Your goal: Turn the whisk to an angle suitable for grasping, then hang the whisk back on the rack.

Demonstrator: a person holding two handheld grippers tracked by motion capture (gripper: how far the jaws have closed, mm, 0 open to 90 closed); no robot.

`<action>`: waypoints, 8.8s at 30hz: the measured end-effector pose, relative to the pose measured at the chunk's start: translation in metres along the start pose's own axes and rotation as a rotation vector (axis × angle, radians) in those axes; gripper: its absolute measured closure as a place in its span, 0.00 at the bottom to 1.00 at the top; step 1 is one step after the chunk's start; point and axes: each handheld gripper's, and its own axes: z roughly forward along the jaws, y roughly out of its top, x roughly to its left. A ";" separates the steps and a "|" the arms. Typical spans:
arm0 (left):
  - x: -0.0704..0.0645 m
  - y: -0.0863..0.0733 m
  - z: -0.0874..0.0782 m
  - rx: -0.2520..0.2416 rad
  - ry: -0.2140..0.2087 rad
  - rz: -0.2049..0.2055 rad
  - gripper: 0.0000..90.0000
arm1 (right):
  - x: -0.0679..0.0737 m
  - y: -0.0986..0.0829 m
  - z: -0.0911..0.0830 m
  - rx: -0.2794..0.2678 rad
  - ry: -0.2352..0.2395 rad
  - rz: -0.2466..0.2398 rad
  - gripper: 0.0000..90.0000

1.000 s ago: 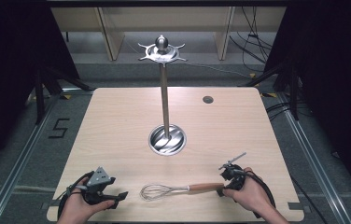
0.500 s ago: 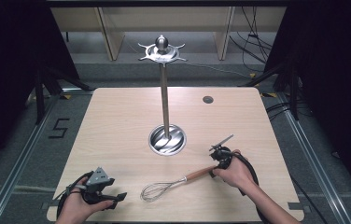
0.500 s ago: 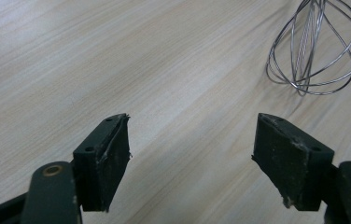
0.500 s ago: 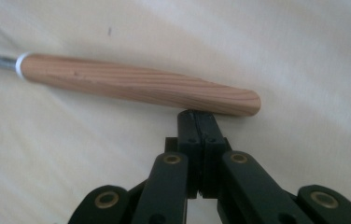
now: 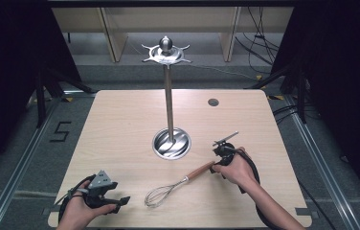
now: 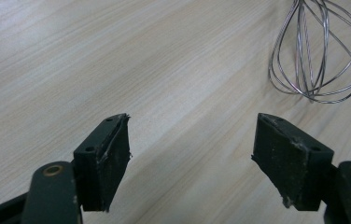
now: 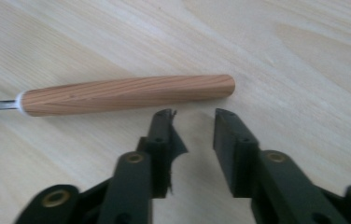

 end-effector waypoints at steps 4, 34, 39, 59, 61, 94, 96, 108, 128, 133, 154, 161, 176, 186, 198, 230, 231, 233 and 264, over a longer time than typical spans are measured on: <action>0.001 0.000 0.001 -0.001 0.003 -0.009 0.29 | -0.002 -0.003 -0.004 -0.058 0.014 -0.048 0.65; -0.002 -0.004 0.000 0.001 0.010 -0.008 0.30 | 0.021 0.022 0.018 -0.025 0.084 0.286 0.31; -0.001 -0.004 0.002 0.000 0.008 -0.014 0.30 | 0.019 0.030 0.022 0.001 0.105 0.258 0.28; -0.001 -0.005 0.001 0.002 0.006 -0.015 0.30 | 0.016 0.051 0.031 0.029 0.087 0.322 0.27; -0.001 -0.005 0.001 -0.006 0.003 -0.017 0.30 | 0.018 0.053 0.032 0.038 0.078 0.299 0.28; -0.001 -0.006 0.000 0.007 0.000 -0.015 0.30 | 0.008 0.037 0.022 0.063 0.043 -0.003 0.79; 0.000 -0.006 0.001 0.004 -0.001 -0.017 0.30 | 0.009 0.039 0.019 0.085 0.028 0.018 0.79; -0.001 -0.007 0.001 0.003 0.000 -0.017 0.30 | 0.012 0.035 -0.022 -0.144 0.041 -0.110 0.79; -0.001 -0.007 0.002 0.011 0.003 -0.023 0.30 | 0.005 0.011 -0.083 -0.574 0.096 -0.302 0.80; -0.001 -0.007 0.001 0.012 0.004 -0.021 0.30 | 0.007 0.011 -0.090 -0.639 0.122 -0.332 0.80; 0.000 -0.008 0.002 0.009 0.002 -0.024 0.30 | 0.018 0.014 -0.114 -0.798 0.172 -0.350 0.80; 0.001 -0.007 0.001 0.011 0.003 -0.019 0.30 | 0.023 0.017 -0.122 -0.839 0.172 -0.362 0.80; 0.001 -0.007 0.001 0.003 0.005 -0.020 0.30 | 0.041 0.032 -0.141 -0.889 0.182 -0.406 0.80; 0.002 -0.007 -0.001 0.006 0.011 -0.021 0.30 | 0.055 0.044 -0.150 -0.894 0.214 -0.430 0.80; 0.002 -0.007 -0.001 0.003 0.009 -0.015 0.30 | 0.067 0.054 -0.158 -0.888 0.242 -0.433 0.80; 0.002 -0.007 -0.001 -0.006 0.008 -0.019 0.30 | 0.087 0.078 -0.167 -0.909 0.272 -0.456 0.80; 0.002 -0.007 -0.001 -0.007 0.008 -0.019 0.30 | 0.087 0.079 -0.167 -0.915 0.269 -0.469 0.80; 0.002 -0.007 -0.001 -0.006 0.008 -0.018 0.30 | 0.088 0.079 -0.167 -0.913 0.271 -0.457 0.80; 0.002 -0.007 -0.001 -0.005 0.008 -0.018 0.30 | 0.098 0.091 -0.180 -0.944 0.314 -0.466 0.80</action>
